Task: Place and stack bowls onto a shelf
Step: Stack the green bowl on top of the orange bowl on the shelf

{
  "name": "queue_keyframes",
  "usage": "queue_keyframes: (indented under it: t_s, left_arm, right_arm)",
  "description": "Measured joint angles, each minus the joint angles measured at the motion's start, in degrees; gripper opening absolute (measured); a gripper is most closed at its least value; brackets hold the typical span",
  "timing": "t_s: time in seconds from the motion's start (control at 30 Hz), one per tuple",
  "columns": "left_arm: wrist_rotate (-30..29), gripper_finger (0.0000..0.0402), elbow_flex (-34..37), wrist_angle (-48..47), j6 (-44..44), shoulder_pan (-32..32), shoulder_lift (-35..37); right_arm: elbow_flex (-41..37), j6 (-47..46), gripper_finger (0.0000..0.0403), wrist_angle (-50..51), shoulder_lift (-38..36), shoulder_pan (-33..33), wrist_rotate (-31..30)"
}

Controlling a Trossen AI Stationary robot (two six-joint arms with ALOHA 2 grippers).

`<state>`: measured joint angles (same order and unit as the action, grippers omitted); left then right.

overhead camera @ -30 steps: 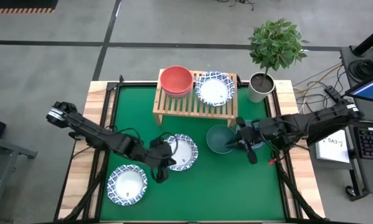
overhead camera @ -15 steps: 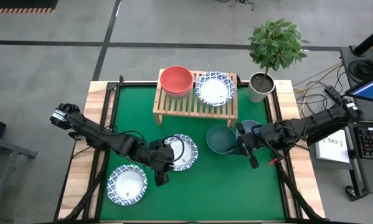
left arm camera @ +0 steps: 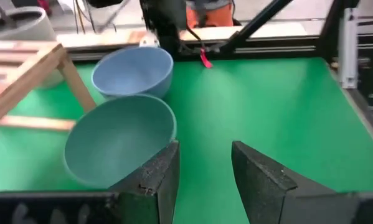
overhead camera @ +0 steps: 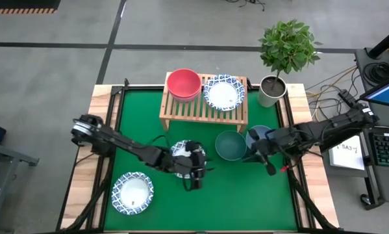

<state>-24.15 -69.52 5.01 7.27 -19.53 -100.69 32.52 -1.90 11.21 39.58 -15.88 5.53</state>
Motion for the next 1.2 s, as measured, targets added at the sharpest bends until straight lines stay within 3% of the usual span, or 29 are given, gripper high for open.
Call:
queue_keyframes:
  t_s: [0.13,0.43,0.57,0.67,0.83,0.93,1.2]
  left_arm:
    - [0.1,0.0127,0.0,7.0,-3.1,2.3,-4.4]
    - [1.3,0.0127,0.1,19.1,-4.3,5.1,-11.3]
    - [2.4,0.0127,-2.4,18.7,-4.4,6.1,-13.2]
    - [4.6,0.0127,-7.7,14.1,-5.9,6.5,-15.0]
    - [4.7,0.0127,-17.6,-5.3,-7.1,6.7,-18.9]
    - [4.7,0.0127,-22.8,-12.0,-8.0,7.1,-21.9]
    - [4.1,0.0127,-31.1,-19.6,-10.2,8.1,-27.7]
  right_arm:
    - [-0.3,3.0,0.0054,-0.6,-3.6,-0.3,5.4]
    - [-1.2,7.2,0.0054,-0.9,-7.9,-0.4,5.0]
    - [-1.2,8.5,0.0054,-0.8,-8.8,-0.4,5.0]
    - [-1.2,8.6,0.0054,-0.8,-8.9,-0.4,5.0]
    - [-1.3,9.2,0.0054,-0.8,-8.9,-0.4,5.0]
    - [-1.3,9.4,0.0054,-0.8,-8.8,-0.4,5.0]
    - [-1.3,9.0,0.0054,-0.7,-8.8,-0.3,5.0]
